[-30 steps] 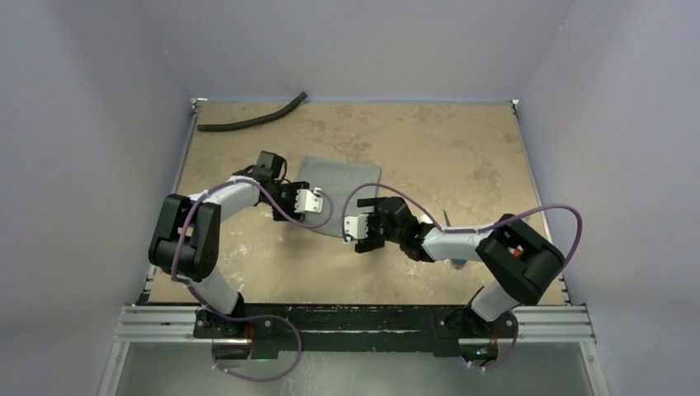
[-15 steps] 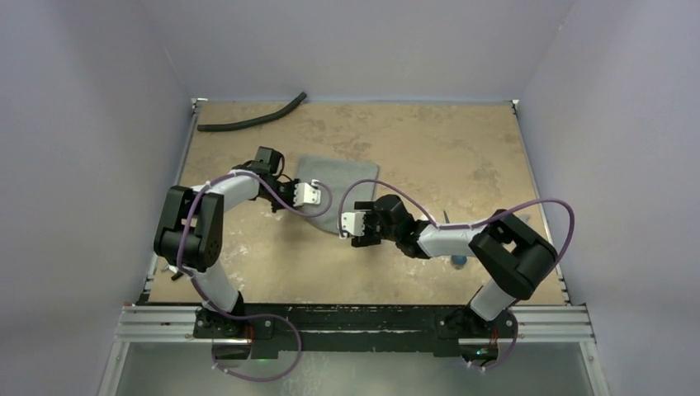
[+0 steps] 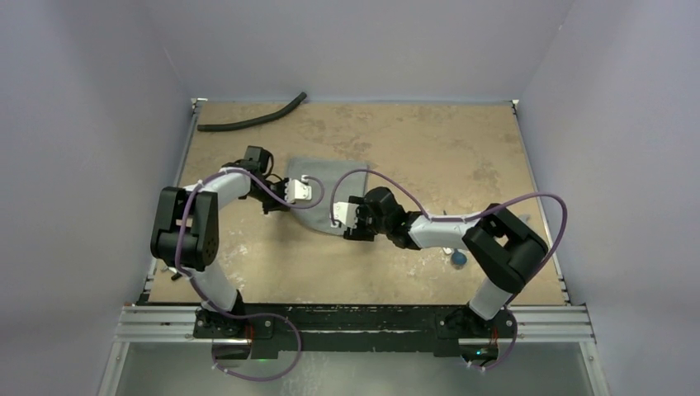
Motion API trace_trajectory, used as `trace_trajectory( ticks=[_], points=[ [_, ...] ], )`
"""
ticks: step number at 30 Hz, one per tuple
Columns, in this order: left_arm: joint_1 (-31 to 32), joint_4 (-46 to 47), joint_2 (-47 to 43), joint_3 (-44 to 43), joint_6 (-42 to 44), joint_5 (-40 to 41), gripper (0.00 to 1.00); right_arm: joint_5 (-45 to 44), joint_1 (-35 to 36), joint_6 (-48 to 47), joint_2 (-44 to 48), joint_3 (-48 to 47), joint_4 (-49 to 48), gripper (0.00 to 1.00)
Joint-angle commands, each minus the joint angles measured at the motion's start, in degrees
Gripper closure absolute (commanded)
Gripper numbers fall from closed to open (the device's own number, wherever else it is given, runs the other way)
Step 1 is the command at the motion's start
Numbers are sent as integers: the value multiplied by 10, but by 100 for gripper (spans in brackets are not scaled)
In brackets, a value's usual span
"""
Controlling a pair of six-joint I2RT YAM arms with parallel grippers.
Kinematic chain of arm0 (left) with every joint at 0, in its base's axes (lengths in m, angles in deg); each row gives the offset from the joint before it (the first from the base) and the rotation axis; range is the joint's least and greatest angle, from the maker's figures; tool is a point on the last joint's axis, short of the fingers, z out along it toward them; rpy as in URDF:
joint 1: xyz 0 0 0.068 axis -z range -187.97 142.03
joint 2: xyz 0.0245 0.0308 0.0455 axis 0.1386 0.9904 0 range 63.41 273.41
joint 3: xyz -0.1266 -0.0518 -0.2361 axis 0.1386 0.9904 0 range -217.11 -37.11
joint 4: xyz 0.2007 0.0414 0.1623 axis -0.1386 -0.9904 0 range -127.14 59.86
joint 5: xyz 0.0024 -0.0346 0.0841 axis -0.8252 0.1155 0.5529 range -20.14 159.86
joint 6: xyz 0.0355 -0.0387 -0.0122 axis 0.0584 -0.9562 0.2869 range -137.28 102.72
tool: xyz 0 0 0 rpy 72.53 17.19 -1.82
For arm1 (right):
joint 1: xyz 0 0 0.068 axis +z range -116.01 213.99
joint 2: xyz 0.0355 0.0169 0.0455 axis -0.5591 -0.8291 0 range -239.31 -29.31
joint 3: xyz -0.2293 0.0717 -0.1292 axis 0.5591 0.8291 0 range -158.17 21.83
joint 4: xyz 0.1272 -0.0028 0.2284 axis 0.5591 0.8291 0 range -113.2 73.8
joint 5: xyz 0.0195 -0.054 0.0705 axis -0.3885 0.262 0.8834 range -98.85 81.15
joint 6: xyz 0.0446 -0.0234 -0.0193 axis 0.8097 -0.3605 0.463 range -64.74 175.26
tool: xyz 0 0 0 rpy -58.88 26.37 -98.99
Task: Fold the napkin into a case and place the utensils inside
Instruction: Pick up the lower triangle-folded napkin from the center of the board.
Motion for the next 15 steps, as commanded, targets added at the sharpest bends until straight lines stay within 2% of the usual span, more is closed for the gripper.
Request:
trace_trajectory(
  ticks=[1, 4, 6, 11, 15],
  points=[
    [-11, -81, -44, 15, 31, -8, 100, 12, 31, 33, -17, -54, 48, 23],
    [-20, -93, -73, 40, 49, 0, 100, -4, 59, 36, -25, -50, 50, 16],
    [-26, -105, -81, 49, 59, 7, 100, -10, 66, 41, -30, -47, 45, 15],
    [-44, -122, -93, 58, 73, 9, 100, -13, 71, 46, -45, -65, 50, 15],
    [-51, -131, -96, 51, 75, 8, 100, -7, 78, 65, -74, -99, 79, 21]
  ],
)
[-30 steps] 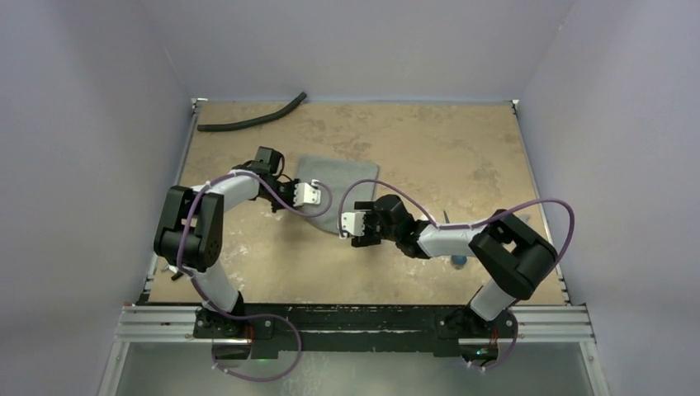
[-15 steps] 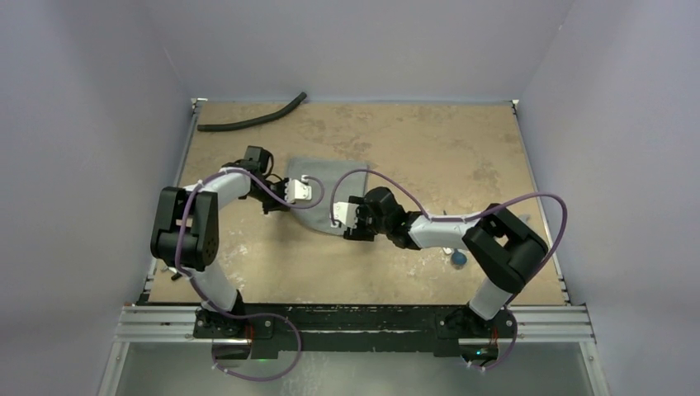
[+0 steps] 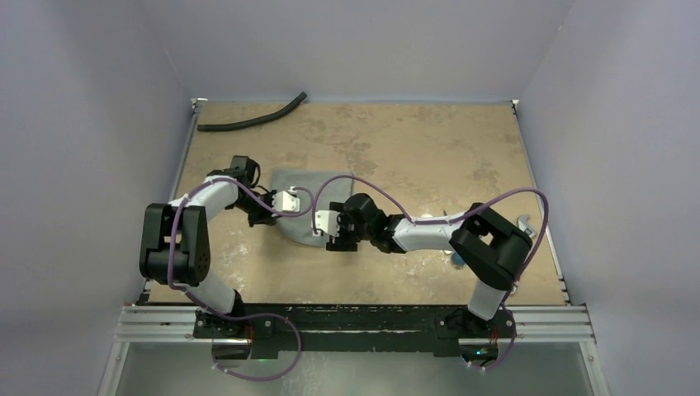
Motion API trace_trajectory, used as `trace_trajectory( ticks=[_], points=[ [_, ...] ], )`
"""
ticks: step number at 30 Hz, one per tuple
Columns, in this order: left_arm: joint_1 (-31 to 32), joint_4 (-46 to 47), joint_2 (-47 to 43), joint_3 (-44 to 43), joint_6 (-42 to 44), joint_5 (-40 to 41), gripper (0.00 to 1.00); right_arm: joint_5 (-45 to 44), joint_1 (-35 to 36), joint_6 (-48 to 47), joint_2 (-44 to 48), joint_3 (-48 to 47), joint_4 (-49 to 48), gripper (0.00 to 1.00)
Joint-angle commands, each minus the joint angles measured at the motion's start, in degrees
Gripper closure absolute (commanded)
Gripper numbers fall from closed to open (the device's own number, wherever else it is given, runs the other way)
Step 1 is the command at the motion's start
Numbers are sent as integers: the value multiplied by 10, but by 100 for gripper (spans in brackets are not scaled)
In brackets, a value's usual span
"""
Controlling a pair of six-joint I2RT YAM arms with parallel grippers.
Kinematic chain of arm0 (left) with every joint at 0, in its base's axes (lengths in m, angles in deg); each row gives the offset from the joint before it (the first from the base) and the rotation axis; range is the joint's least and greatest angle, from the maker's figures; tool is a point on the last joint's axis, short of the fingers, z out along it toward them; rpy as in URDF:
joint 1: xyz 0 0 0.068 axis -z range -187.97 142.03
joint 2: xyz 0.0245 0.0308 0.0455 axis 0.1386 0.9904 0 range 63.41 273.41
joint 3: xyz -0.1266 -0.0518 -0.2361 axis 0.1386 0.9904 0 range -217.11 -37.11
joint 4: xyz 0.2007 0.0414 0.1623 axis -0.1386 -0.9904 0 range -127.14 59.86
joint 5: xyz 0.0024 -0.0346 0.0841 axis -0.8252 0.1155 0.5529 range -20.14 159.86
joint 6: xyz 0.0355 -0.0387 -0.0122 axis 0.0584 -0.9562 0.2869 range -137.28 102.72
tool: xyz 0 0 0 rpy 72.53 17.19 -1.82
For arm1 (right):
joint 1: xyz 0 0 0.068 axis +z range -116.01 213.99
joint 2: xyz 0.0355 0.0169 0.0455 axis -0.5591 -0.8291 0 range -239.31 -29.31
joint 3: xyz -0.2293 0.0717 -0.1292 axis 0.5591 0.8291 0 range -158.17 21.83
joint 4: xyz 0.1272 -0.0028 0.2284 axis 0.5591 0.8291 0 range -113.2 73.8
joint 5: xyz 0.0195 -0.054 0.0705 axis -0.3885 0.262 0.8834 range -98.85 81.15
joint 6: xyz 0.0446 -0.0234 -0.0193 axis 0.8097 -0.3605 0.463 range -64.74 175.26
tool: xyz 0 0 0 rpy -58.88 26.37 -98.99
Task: Fold the napkin into a case and place the utensils inside
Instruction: Pick up the lower triangle-folded napkin from the center of the board.
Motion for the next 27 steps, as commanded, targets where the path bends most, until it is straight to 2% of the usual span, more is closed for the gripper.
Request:
trace_trajectory(
  ticks=[1, 5, 12, 17, 19, 27],
  points=[
    [-12, -29, -19, -4, 24, -13, 100, 0, 10, 36, -37, -44, 55, 23],
    [-35, -47, -14, -14, 43, -21, 100, 8, 12, 87, -75, -86, 78, 35],
    [-71, -86, -14, -20, 86, -29, 100, 42, 20, 163, -100, -103, 106, 75],
    [-71, -116, -27, -24, 102, -41, 100, 87, 24, 225, -68, -83, 99, 97],
    [-71, -132, -29, -26, 108, -45, 100, 105, 30, 248, -43, -62, 87, 100],
    [-71, -219, -46, -43, 141, -58, 100, 190, 41, 341, 38, 28, 26, 100]
  ],
)
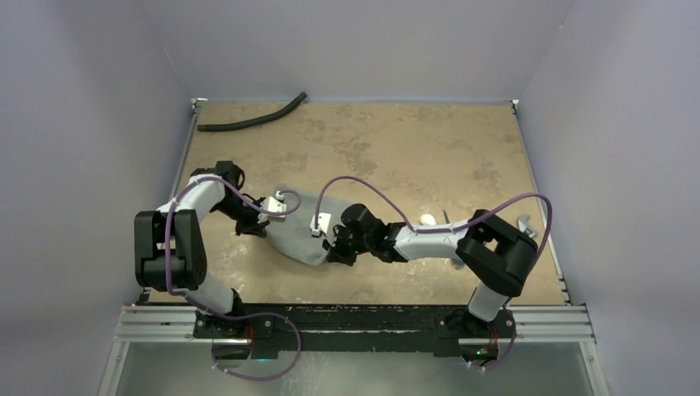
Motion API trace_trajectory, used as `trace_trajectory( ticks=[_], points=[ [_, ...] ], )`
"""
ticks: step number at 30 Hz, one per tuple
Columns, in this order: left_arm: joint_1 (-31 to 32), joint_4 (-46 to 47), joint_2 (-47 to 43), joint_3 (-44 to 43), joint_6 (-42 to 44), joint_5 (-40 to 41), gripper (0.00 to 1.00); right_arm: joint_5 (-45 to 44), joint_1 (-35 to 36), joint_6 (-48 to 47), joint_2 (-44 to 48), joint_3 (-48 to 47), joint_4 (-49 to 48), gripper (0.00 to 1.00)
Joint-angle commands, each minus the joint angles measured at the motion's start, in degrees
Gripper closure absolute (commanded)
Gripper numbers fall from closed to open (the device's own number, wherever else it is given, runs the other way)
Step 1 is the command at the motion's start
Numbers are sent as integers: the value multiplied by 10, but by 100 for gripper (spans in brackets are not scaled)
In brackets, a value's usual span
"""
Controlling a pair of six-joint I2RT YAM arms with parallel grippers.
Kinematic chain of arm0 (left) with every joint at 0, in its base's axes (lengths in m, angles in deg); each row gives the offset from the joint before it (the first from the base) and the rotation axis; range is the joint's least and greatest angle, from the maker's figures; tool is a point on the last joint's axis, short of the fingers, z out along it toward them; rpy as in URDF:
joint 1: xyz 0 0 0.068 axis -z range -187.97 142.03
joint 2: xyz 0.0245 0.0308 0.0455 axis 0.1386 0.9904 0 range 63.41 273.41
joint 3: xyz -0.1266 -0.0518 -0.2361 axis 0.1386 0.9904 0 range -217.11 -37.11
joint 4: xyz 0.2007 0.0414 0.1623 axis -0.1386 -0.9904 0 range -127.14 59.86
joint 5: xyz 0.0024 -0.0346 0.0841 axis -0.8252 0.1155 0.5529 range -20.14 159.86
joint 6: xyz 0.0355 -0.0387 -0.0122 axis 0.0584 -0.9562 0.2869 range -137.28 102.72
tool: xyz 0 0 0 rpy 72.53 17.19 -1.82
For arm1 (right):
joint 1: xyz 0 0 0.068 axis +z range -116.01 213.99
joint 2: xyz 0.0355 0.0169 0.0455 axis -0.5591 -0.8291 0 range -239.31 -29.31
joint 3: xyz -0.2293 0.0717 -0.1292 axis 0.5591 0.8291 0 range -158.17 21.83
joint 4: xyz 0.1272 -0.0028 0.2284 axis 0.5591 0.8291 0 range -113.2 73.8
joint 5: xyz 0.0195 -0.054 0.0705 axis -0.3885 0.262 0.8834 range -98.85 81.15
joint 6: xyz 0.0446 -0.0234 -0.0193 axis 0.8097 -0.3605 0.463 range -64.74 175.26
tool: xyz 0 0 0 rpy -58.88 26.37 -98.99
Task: Fold the napkin into a case and place the utensils inside
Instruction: Pick up the lower triangle-folded napkin from the center of the board, then fold the lower triangle-folded napkin at the center of the board.
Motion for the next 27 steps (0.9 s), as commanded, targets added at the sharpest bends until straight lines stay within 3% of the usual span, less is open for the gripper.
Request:
trace_trajectory(
  ticks=[1, 7, 9, 15, 18, 20, 24, 27],
  points=[
    [-3, -80, -26, -35, 51, -23, 100, 84, 2, 67, 28, 25, 3, 100],
    [0, -129, 3, -84, 38, -38, 100, 153, -6, 74, -1, 0, 39, 100],
    [0, -121, 3, -97, 18, -39, 88, 158, -17, 83, -3, 3, 31, 100],
    [2, -132, 16, -153, -2, -49, 77, 193, -63, 114, 0, 11, 6, 100],
    [9, -147, 27, -179, -1, -52, 50, 223, -84, 131, -2, 17, -13, 100],
    [15, -137, 27, -196, -16, -68, 41, 245, -98, 139, -3, 18, -18, 100],
    [49, -99, 35, -237, -66, -91, 36, 256, -105, 135, -8, 9, -3, 100],
    [88, 13, 37, -230, -174, -86, 37, 266, -107, 130, -20, -2, 11, 100]
  ],
)
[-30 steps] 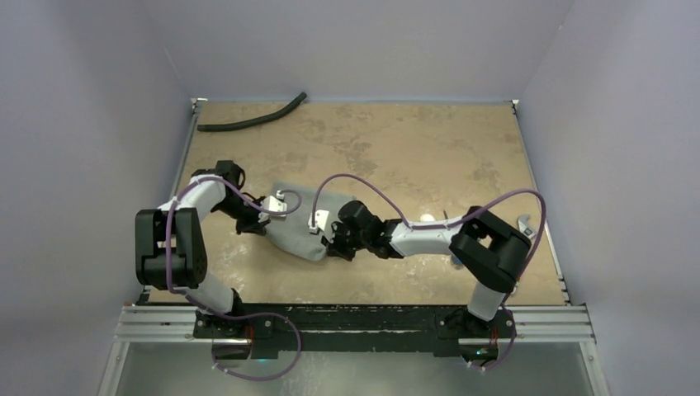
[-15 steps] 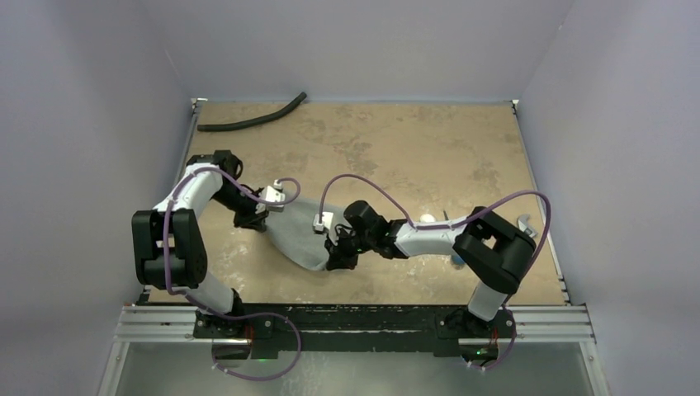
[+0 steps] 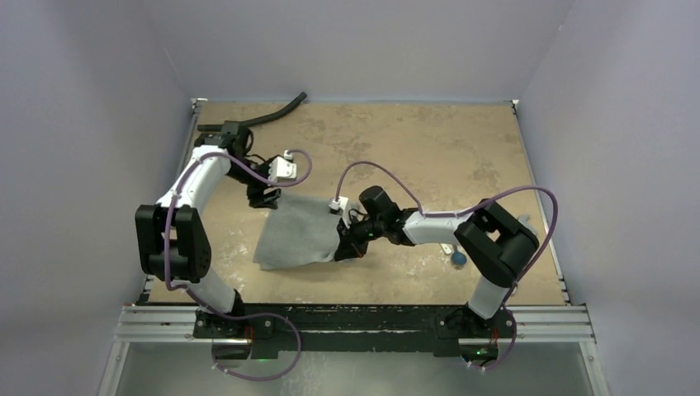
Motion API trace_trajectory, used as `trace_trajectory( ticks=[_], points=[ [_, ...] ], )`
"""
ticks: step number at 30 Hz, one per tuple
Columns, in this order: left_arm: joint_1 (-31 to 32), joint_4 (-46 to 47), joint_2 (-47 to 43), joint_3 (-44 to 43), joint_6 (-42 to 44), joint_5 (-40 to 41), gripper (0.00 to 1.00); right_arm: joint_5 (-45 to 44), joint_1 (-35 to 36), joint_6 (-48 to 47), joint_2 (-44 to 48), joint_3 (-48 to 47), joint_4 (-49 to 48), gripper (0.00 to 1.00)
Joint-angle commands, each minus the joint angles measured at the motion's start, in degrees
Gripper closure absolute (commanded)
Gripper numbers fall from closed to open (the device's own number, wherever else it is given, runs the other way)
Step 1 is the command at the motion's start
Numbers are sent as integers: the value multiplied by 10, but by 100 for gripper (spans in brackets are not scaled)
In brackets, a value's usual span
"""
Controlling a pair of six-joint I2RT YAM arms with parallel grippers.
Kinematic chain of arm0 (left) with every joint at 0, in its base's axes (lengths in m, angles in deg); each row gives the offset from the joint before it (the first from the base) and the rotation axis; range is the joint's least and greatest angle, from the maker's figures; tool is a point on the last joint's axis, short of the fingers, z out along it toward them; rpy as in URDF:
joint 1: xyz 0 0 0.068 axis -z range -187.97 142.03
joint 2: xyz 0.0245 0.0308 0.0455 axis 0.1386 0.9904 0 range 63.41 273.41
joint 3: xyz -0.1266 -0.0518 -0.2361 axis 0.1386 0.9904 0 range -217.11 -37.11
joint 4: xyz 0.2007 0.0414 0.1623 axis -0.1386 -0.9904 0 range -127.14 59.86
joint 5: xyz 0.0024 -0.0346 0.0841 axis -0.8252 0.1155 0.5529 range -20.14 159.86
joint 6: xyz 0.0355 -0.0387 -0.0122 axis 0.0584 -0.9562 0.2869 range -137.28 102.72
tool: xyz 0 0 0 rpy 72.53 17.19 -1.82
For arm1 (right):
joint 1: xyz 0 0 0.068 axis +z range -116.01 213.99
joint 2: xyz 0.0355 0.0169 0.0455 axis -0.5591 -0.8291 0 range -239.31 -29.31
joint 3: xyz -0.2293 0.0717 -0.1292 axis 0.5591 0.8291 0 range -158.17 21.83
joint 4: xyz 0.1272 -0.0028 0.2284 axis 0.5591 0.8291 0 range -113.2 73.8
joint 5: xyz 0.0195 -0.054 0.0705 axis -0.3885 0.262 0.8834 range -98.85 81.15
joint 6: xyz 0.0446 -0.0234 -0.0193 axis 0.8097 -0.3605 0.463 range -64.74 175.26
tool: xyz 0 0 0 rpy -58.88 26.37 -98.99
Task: Fold the napkin into a case and place the utensils inside
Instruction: Fold the lower triangle-folded napkin at the center of the board.
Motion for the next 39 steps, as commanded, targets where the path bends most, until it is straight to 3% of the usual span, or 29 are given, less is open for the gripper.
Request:
trace_trajectory(
  ticks=[1, 6, 10, 22, 26, 31, 39],
  points=[
    [59, 151, 4, -2, -150, -30, 37, 42, -1, 6, -20, -20, 16, 100],
    [122, 332, 21, 58, -246, 25, 45, 58, -11, 21, -29, -33, 29, 100],
    [144, 390, 50, 70, -280, 60, 51, 85, -32, 43, -31, -33, 15, 100],
    [197, 425, 60, 135, -233, 139, 56, 151, -70, 119, -68, -36, -36, 100],
    [202, 393, 86, 113, -223, 146, 60, 165, -92, 156, -98, -51, -34, 100],
    [203, 361, 100, 104, -203, 144, 72, 164, -112, 197, -97, -53, -49, 100],
    [203, 360, 99, 110, -195, 137, 73, 148, -114, 232, -108, -73, -59, 100]
  ],
)
